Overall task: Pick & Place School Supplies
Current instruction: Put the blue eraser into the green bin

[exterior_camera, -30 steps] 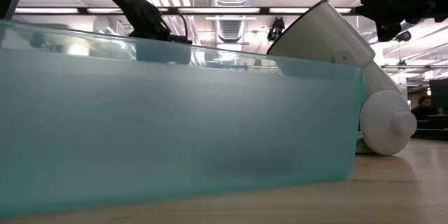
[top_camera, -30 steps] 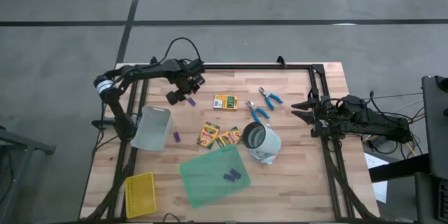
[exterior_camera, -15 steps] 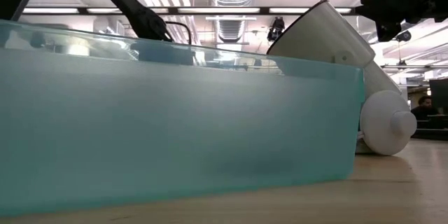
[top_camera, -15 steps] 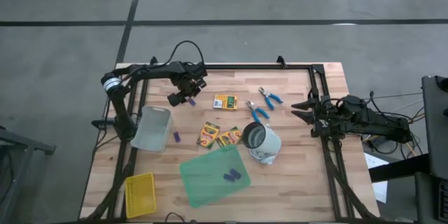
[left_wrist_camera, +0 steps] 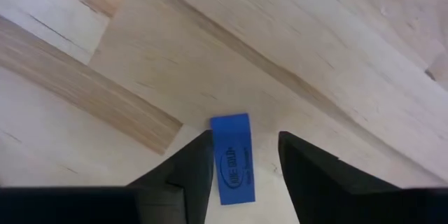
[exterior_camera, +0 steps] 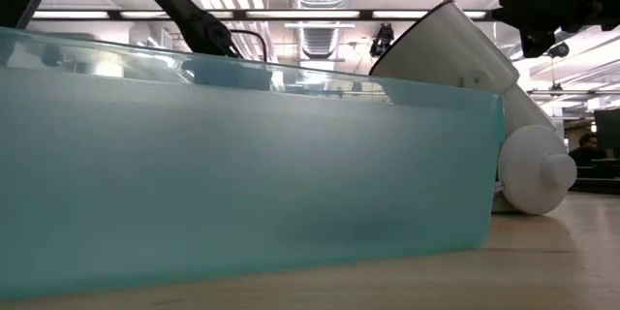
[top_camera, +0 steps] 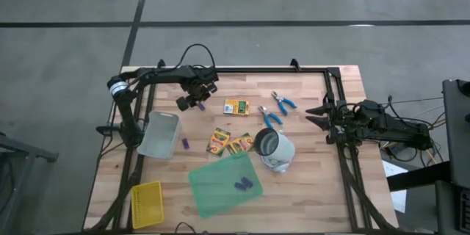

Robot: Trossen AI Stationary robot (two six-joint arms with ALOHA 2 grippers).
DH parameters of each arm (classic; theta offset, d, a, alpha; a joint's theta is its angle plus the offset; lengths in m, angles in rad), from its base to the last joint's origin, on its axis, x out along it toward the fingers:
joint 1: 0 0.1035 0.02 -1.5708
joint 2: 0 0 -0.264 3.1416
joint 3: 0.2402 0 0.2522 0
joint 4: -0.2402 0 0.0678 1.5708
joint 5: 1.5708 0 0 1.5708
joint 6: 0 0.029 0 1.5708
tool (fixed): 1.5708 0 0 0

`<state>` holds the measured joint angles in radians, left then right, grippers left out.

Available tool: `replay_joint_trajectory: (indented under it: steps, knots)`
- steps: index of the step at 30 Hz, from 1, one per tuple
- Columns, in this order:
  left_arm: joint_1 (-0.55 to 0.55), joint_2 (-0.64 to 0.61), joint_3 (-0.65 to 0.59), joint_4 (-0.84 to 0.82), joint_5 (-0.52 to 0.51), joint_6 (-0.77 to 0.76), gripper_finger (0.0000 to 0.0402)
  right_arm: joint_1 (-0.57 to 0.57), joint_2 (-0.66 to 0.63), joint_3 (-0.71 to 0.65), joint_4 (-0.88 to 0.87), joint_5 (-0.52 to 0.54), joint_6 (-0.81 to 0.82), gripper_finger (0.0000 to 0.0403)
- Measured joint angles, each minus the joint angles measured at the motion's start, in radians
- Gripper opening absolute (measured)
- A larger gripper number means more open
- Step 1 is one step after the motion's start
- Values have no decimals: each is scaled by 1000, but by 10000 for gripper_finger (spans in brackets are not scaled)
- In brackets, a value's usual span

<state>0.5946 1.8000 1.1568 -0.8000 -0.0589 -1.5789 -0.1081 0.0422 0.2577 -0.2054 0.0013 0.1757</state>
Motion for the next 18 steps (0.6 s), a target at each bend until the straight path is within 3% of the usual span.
replay_joint_trajectory:
  steps: [3, 8, 18]
  knots:
    - [-7, 0, -1, 8, -1, 16, 161, 0, 0, 0, 0, 0, 0, 114]
    - [-6, 0, 1, 67, 3, 231, 161, 0, 0, 0, 0, 0, 0, 114]
    - [12, -6, 2, -1, 50, 139, 163, 0, 0, 0, 0, 0, 0, 114]
